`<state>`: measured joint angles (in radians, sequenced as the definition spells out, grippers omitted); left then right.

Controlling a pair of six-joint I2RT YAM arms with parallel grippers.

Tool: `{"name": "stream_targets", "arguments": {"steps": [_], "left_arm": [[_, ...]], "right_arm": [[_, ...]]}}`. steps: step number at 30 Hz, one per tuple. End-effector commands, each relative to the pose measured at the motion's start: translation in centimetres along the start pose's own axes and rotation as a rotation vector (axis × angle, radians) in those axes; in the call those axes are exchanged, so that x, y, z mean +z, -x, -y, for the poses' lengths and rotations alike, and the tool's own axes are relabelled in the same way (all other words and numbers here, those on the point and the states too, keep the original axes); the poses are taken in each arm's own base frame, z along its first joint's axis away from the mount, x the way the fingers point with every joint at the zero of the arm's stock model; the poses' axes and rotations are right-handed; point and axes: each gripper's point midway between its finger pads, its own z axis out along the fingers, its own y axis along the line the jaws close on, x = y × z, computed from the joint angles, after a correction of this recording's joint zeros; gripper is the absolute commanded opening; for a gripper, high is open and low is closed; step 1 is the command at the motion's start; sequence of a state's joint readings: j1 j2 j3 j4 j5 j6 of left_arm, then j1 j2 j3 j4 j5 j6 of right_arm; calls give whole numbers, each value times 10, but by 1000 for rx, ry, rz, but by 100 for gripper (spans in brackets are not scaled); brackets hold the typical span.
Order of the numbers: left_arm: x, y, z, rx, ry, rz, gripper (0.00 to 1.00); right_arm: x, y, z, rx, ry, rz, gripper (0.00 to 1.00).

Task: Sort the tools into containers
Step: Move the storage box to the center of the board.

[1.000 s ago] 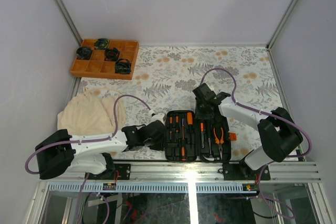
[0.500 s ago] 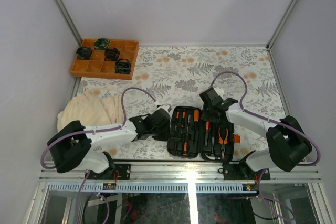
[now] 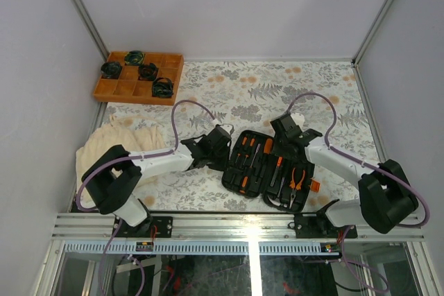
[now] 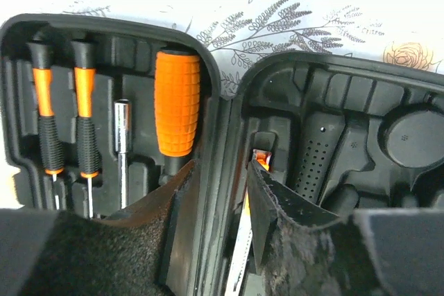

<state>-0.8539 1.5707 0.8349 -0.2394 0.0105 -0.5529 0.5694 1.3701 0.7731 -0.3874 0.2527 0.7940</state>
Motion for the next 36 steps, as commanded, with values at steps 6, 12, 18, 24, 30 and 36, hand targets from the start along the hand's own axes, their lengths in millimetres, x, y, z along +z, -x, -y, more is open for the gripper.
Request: {"name": "stream_targets", "arguments": {"steps": [6,12,18,24,30,36], "left_arm": [[-18,21,-13,74,67,66,32],[-48,38,-2,62,26,141,39],[-70,43,16,52,-48,210,41],[-75,36,46,56,-102,230,41],[-61,23,66,60,-124,198,39],[-47,10,84,92,-152,157,37]], "right_arm": [[-40,52,-14,40,56,167,50],[-55,58,-7,15,67,217,52],[-65,60,-14,-36,130,236,52],[-64,57,-20,-44,160,219,52],[-61,54,-23,-43,175,207,52],[-58,51,-22,-51,166,195,52]]}}
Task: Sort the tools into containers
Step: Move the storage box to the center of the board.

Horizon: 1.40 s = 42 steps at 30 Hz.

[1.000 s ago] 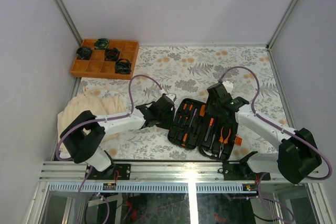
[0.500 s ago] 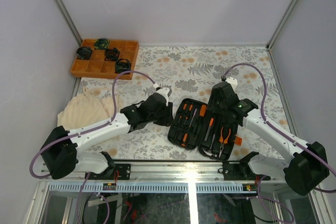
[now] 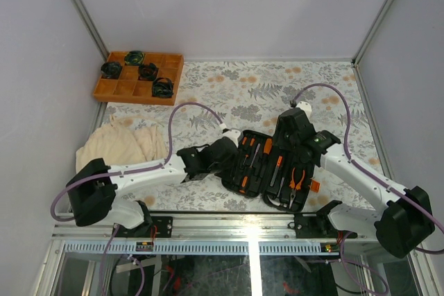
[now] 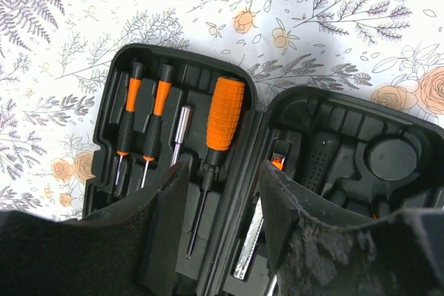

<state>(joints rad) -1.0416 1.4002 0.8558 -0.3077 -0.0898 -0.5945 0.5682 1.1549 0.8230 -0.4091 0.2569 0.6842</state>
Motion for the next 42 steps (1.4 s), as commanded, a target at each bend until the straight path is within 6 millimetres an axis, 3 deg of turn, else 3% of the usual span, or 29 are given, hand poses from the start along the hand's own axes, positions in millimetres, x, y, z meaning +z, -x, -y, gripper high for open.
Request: {"name": "stream_targets", "arguments": {"steps": [1,13,32,42], "left_arm": [[7,19,27,-8,-65,60,36],[28,-3,39,3,-107,4,36],[51,-24,21,23,-33,-42,29],[33,5,34,42,-45,23,42]], "right_arm": [[2,4,-4,-3,18,12,52],[8,-3,-9,-8,37,-27,52],[15,-10,-19,-24,47,-111,51],[16,-10,-25,-9,68,-118,50]]}}
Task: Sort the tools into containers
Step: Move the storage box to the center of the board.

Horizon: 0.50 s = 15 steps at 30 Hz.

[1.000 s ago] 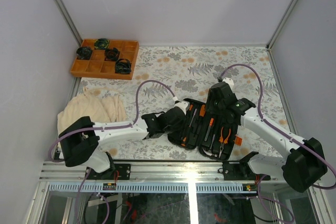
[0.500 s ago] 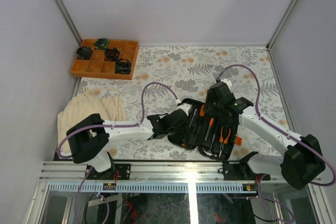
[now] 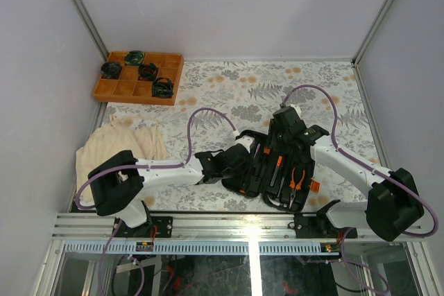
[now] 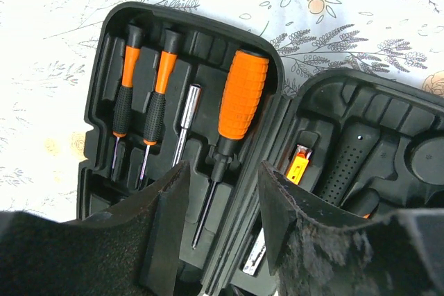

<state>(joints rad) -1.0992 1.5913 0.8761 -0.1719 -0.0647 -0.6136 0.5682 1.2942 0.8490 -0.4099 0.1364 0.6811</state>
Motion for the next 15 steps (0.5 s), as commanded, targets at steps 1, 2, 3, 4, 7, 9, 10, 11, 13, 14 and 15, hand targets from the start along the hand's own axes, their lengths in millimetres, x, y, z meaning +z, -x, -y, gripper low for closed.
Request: {"name": "stream_targets", "arguments": {"steps": [1,2,3,4,7,9,10,11,13,14,15], "left_arm": [[-13,32,15,21,-15,90,42],[-13,33,15,23,-11,92,42],[-12,34,14,26,-7,93,42],[-10,33,13,28,-2,89,41],[-5,30,11,26,7,78,35],[-3,29,11,24,7,74,31],[-2,27,11,23,10,69,30],[0,27,10,23,14,65,29],[4,23,8,25,24,51,28],[6,21,6,25,28,44,28],[7,19,5,27,33,37,27]], "right_arm": [[-9,19,-13,14,41,45,51],[-9,19,-13,13,41,45,50],[-9,19,-13,13,41,46,51],[-9,18,-13,14,42,43,50],[-9,18,-13,11,44,40,50],[-9,17,-13,9,42,39,50],[-9,17,-12,10,40,39,51],[-9,17,-12,9,39,39,50],[-9,17,-11,8,37,38,50],[-9,16,-11,8,34,35,51],[-8,15,-10,8,33,33,51]]}}
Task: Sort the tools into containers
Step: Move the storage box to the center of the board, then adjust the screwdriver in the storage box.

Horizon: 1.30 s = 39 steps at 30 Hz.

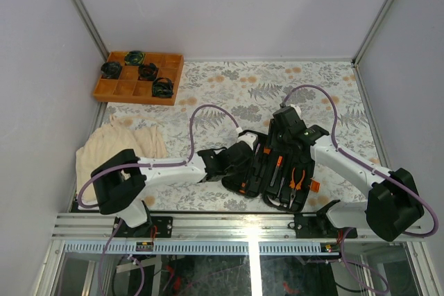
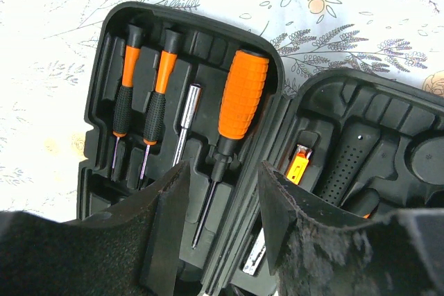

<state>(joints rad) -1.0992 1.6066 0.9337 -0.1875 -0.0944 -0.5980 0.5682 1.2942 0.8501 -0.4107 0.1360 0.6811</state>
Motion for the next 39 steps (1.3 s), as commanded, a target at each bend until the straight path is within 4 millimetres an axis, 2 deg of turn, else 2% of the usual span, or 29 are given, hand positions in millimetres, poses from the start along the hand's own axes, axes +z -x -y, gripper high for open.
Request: {"name": "stream_targets", "arguments": {"steps": [1,10,20,26,32,39], "left_arm": [[8,-2,-4,14,30,-7,27],[12,-16,-13,7,43,-30,24],[14,-30,-16,-34,31,-45,19],[13,-35,-17,-42,17,-41,17],[13,-37,-17,-43,8,-44,15],[14,-40,-16,-46,3,-51,14]], "right_arm": [[-8,15,-10,8,33,31,50],[-4,13,-13,14,38,11,50],[-4,10,-16,116,29,0,49],[-2,12,-16,136,5,-1,41],[6,6,-20,128,-5,-31,38],[20,-1,-34,113,47,-71,32]]}}
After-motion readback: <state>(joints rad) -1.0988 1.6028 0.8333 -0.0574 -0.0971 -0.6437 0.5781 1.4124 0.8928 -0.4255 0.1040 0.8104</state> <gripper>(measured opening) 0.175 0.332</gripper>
